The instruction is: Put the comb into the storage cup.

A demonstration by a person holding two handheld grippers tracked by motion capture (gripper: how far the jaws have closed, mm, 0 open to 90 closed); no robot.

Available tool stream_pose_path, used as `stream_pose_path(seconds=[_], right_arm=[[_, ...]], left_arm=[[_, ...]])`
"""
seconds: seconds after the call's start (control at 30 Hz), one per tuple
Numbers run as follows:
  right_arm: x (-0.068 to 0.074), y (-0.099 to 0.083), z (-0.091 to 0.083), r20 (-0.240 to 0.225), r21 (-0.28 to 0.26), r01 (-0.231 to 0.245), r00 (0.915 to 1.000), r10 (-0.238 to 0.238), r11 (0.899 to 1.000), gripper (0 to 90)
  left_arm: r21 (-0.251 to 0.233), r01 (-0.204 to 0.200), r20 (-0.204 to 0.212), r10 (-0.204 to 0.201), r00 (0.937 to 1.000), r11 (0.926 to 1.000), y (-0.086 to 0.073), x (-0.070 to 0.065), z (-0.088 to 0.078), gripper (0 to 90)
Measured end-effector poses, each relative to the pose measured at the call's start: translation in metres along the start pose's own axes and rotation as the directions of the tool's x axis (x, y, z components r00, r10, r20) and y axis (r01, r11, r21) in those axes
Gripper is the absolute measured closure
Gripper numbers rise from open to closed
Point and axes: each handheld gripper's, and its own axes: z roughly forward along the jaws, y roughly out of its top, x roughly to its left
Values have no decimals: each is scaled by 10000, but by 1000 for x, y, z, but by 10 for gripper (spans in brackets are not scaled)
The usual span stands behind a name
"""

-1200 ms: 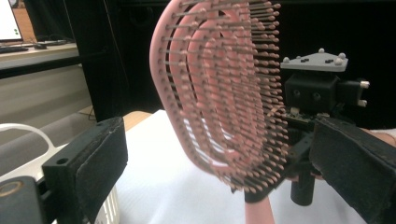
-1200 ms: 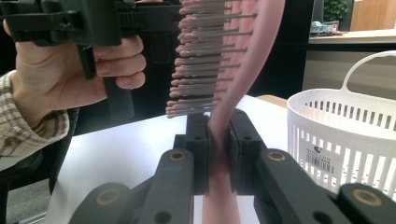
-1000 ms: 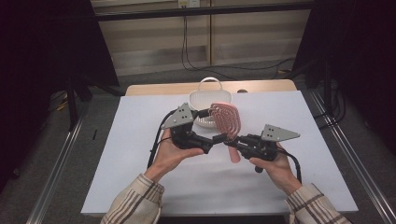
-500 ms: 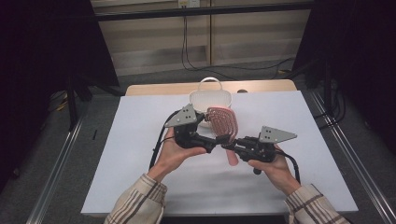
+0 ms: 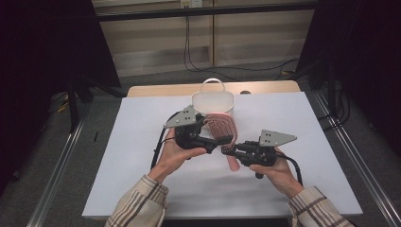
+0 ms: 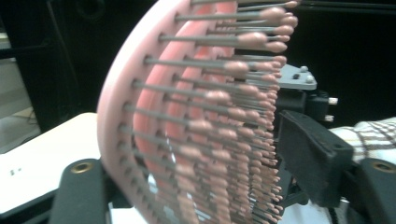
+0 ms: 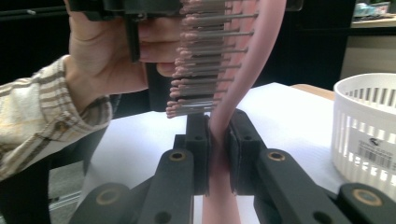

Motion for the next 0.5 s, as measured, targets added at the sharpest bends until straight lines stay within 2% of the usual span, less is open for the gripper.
stream_pose_path(seconds=[0.2,0.27,0.4,0.5], right_arm=[[0,-1,1,-235,48,-33,9997,35,10000,814],[1,-1,1,-321,88,-20,9995,23,10000,815],[1,-1,1,-420,101,-64,9991,69,9999,814],[1,-1,1,-502,132,-90,9987,96,9999,815]], left_arm=[[60,-111,212,110,9997,9999,0,-1,1,362],[46,-41,427,39,9991,10000,-1,-1,2,369],[131,52,448,-58,9990,9999,-2,-1,4,334],[97,6,532,-12,9986,10000,-2,-1,4,406]])
